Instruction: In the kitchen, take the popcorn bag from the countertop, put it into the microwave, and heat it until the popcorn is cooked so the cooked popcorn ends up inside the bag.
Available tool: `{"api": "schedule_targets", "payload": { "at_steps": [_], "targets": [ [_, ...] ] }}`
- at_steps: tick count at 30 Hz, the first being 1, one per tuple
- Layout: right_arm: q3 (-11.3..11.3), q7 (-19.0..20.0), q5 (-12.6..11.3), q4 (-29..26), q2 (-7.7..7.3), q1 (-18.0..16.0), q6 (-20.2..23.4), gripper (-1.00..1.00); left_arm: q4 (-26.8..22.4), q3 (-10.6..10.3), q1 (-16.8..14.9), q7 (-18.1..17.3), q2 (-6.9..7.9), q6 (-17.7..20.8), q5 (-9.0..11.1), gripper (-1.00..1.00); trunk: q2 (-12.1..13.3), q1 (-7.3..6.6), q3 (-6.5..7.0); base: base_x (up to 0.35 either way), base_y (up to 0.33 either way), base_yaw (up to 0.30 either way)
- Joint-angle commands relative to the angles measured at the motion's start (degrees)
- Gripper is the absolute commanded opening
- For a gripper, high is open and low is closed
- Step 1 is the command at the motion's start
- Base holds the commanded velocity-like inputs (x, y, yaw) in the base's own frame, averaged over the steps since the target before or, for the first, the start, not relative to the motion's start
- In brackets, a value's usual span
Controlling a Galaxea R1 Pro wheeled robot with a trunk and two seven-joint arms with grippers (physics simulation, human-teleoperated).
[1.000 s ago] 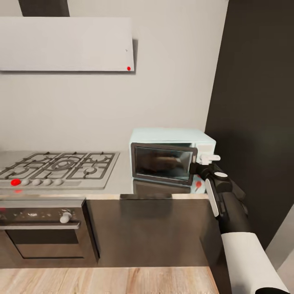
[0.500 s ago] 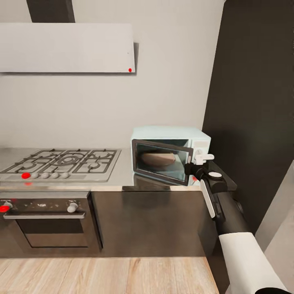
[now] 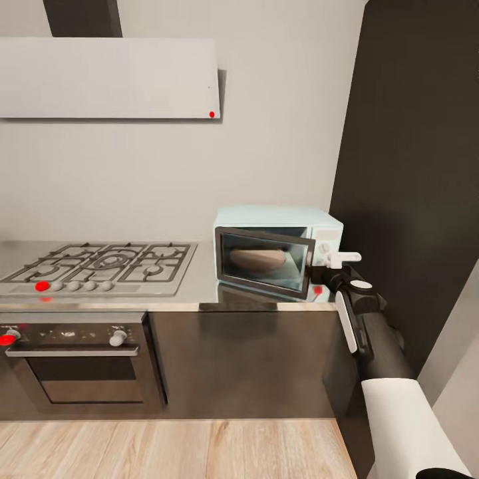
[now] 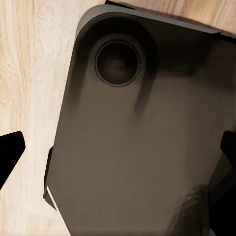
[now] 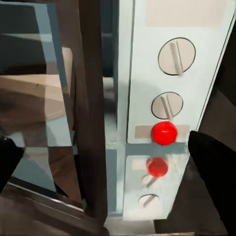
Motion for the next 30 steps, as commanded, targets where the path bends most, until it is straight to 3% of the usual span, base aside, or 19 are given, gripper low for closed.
{"api": "schedule_targets", "payload": {
  "at_steps": [1,11,15,24,30],
  "targets": [
    [-0.06,0.18,0.52,-0.07,0.06,-0.05,0.29,1.00,-0.02,0.35,-0.02,0.03,-0.02,-0.12,0.06,1.00,-0.03,0.00,-0.06,0.000,0.000,0.000],
    [-0.10,0.92,0.10,-0.19,-0.06,-0.05,0.86,1.00,-0.02,0.35,-0.03,0.03,-0.02,-0.12,0.06,1.00,-0.03,0.00,-0.06,0.000,0.000,0.000],
    [-0.06,2.90,0.06,-0.27,-0.11,0.07,1.23,1.00,-0.02,0.35,-0.03,0.03,-0.02,-0.12,0.06,1.00,-0.03,0.00,-0.06,0.000,0.000,0.000],
    [-0.09,4.42,0.18,-0.02,-0.25,5.03,1.70,1.00,-0.02,0.35,-0.01,0.03,-0.02,-0.12,0.06,1.00,-0.03,0.00,-0.06,0.000,0.000,0.000],
    [-0.24,4.36,0.10,0.02,-4.30,5.29,1.62,1.00,-0.02,0.35,-0.02,0.03,-0.02,-0.12,0.06,1.00,-0.03,0.00,-0.06,0.000,0.000,0.000]
  ]
}}
